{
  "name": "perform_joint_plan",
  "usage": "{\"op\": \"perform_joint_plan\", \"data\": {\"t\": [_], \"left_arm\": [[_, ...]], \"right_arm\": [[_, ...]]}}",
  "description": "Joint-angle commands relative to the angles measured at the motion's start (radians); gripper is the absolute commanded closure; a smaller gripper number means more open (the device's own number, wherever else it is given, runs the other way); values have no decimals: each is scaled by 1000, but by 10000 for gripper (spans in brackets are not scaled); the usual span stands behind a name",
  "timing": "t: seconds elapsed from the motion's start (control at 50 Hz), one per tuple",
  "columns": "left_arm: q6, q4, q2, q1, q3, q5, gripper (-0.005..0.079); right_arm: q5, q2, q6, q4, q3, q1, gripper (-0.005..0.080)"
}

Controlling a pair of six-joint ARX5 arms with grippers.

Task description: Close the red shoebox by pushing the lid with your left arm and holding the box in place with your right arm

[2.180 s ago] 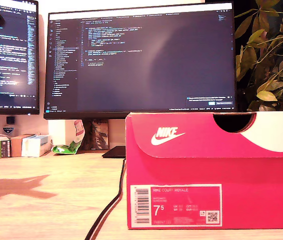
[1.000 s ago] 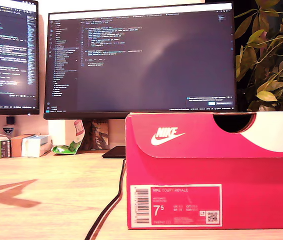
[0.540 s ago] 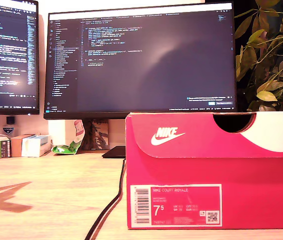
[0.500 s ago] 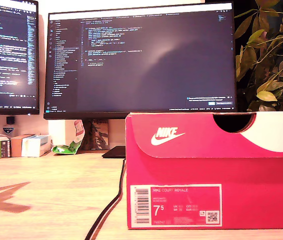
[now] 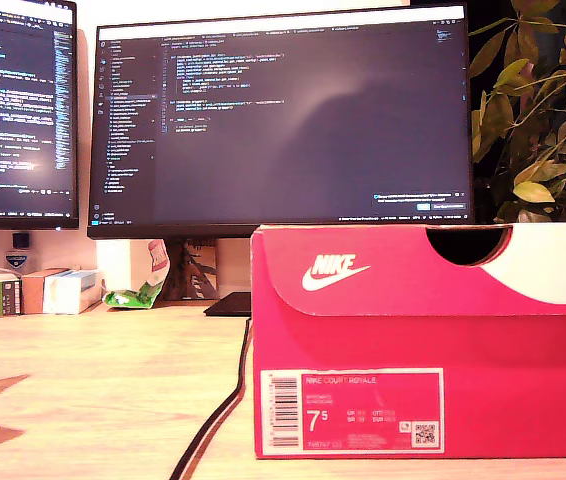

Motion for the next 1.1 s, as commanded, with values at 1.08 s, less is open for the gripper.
{"op": "perform_joint_plan", "data": {"t": [1.08], "left_arm": [[-4,-226,-24,-2,-33,-41,761]], "right_arm": [[-4,0,28,-8,-40,-6,764]]}}
